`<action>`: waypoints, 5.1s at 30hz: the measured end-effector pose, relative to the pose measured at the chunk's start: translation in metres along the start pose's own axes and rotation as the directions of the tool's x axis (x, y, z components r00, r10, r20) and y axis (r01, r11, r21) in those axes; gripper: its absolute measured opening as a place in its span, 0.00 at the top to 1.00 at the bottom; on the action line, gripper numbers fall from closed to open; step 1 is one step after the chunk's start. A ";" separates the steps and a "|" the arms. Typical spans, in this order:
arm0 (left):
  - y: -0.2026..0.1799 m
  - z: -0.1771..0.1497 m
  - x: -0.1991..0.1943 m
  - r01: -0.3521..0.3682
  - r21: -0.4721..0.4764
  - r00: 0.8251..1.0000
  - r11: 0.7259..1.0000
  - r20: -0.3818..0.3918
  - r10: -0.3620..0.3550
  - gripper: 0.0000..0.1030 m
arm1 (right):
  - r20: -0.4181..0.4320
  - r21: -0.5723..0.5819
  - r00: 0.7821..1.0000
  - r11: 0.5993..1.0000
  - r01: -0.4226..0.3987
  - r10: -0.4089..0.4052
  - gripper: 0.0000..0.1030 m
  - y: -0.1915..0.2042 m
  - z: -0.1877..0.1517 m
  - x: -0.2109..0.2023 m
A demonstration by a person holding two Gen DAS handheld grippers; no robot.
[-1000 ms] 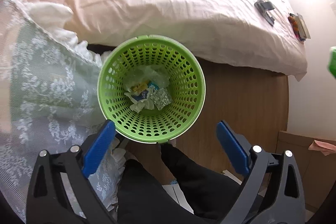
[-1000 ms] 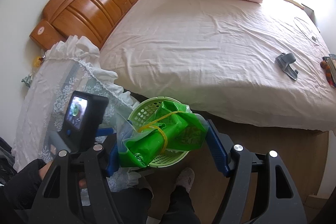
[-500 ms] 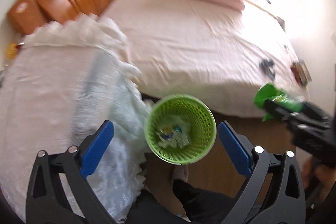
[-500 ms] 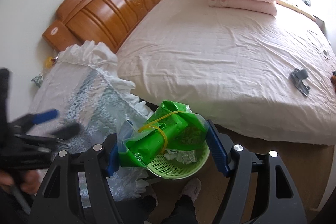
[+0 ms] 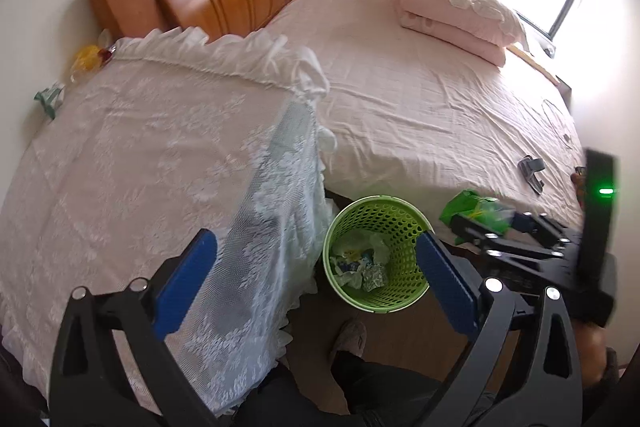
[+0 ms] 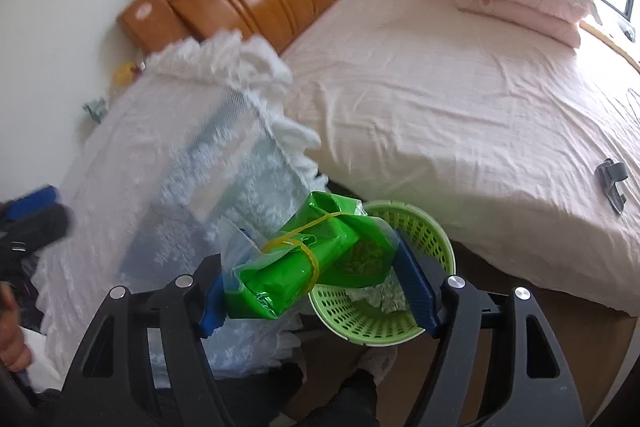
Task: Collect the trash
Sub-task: 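Lower the green packet into the wastebasket and open the right tool, then move both tools back over the bed toward the remaining trash, then grasp the green paper packet with the left tool while the right tool grasps the clear bottle, then lift the clear bottle with the right tool while the left tool holds the green packet, then carry both items over the green wastebasket and open both tools to drop them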
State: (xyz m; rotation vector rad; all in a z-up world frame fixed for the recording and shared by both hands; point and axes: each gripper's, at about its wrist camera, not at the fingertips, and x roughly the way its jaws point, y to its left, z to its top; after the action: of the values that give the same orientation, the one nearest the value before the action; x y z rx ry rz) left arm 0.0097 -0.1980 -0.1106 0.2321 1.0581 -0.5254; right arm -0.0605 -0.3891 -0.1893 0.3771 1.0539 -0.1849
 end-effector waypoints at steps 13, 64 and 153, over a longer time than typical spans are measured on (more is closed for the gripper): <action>0.034 -0.022 -0.009 -0.061 -0.074 0.998 0.995 -0.022 0.060 0.08 | -0.215 -0.025 0.969 0.992 0.121 -0.124 0.09 -0.004 -0.026 0.109; 0.345 0.096 0.034 -0.376 -0.476 0.892 0.795 0.044 0.449 0.08 | 0.031 -0.371 0.975 0.908 -0.194 0.221 0.02 0.286 0.196 0.066; 0.125 0.023 -0.046 -0.225 -0.327 0.959 0.918 0.091 0.267 0.51 | -0.056 -0.429 0.973 0.875 -0.225 0.223 0.37 0.159 0.093 -0.023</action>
State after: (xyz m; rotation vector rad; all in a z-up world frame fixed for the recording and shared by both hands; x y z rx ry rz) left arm 0.0748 -0.0871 -0.0673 0.0460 0.9485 -0.1373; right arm 0.0554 -0.2793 -0.0949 0.0918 1.0145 0.2599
